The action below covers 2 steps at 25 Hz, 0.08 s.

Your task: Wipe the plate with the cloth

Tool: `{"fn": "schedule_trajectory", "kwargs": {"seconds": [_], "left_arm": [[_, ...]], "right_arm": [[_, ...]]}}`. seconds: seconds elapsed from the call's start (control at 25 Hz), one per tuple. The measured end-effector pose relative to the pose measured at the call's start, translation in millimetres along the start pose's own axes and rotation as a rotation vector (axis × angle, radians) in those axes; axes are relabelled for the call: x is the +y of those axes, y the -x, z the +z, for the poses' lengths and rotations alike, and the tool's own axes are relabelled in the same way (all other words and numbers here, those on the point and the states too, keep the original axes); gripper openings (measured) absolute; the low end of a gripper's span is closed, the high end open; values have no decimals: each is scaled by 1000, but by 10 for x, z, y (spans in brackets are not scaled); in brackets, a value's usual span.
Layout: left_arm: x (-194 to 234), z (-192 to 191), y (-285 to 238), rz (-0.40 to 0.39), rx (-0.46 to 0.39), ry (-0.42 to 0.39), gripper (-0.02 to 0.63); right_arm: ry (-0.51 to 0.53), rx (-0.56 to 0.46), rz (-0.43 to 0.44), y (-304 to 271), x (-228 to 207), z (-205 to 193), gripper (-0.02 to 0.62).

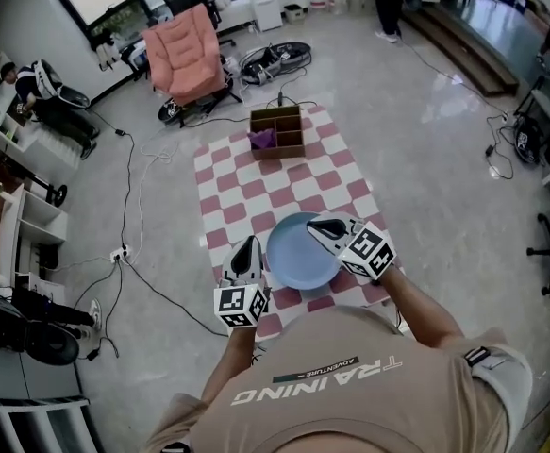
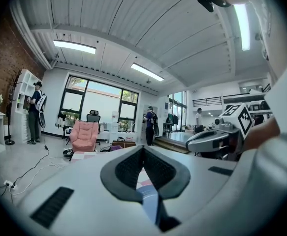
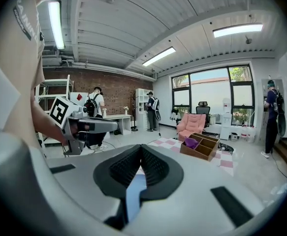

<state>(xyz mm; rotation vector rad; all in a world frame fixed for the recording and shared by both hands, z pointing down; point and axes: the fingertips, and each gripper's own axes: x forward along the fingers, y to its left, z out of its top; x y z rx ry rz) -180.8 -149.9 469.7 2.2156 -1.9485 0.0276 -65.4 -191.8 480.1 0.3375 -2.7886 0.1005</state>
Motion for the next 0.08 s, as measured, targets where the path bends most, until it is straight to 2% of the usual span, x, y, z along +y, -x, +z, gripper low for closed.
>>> {"fn": "schedule_trajectory", "kwargs": {"seconds": [0.08], "left_arm": [[-76, -104, 105, -1, 40, 8, 15]], "right_arm": [[-33, 16, 10, 66, 98, -110, 17]]}}
